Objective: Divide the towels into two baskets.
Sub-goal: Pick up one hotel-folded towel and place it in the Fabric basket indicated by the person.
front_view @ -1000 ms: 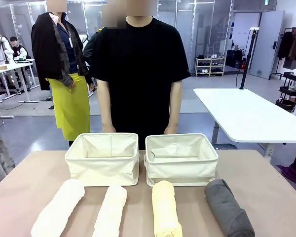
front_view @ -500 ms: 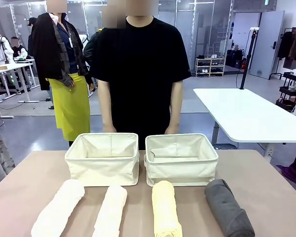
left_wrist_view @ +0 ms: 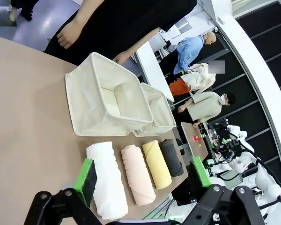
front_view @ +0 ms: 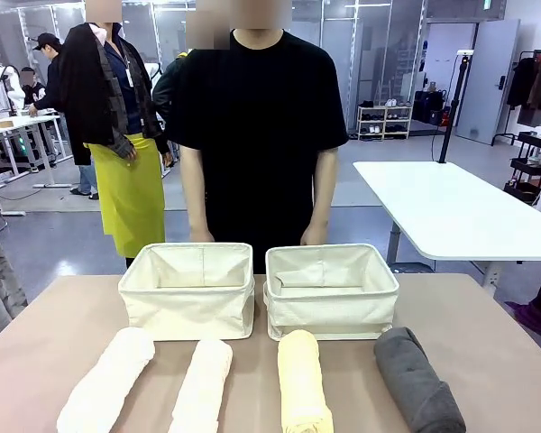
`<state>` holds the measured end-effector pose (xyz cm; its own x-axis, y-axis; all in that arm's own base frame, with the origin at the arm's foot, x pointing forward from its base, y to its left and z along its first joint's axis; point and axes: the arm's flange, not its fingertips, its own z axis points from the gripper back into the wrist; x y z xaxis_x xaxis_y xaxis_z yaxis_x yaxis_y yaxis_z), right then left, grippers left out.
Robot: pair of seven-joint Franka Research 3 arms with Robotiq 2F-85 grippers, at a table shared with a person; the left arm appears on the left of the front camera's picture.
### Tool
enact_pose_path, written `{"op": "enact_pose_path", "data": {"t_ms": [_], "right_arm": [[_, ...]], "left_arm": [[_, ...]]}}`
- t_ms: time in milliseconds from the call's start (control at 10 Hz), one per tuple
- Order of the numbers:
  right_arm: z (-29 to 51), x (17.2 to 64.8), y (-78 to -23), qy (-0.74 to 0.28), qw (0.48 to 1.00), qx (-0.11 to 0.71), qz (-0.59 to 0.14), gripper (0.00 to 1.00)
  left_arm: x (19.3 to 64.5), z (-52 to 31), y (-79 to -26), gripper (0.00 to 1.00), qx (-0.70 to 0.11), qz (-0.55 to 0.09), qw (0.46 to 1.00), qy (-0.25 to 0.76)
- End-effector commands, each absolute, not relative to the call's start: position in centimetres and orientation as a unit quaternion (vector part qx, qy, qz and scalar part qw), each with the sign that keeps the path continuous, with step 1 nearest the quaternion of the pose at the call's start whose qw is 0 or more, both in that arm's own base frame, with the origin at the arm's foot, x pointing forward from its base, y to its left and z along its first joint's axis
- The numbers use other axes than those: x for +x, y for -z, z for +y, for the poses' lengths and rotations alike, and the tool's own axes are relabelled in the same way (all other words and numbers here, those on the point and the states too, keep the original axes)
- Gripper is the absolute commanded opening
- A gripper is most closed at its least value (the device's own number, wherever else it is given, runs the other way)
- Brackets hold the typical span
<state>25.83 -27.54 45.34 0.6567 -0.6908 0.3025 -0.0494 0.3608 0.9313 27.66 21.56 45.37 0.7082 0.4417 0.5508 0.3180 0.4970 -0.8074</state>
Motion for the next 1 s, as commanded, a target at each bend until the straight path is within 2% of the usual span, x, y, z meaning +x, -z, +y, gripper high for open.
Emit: {"op": "enact_pose_path", "data": {"t_ms": [0, 900], "right_arm": [[-27.46, 25.66, -45.55, 0.214, 0.743, 0.525, -0.357, 1.00], [-27.46, 25.66, -45.55, 0.214, 0.743, 0.525, -0.357, 1.00]], "left_arm": [[27.52, 21.70, -45.39, 1.00, -0.502, -0.382, 0.775, -0.040], [27.52, 21.70, -45.39, 1.00, -0.502, -0.382, 0.775, -0.040]]}}
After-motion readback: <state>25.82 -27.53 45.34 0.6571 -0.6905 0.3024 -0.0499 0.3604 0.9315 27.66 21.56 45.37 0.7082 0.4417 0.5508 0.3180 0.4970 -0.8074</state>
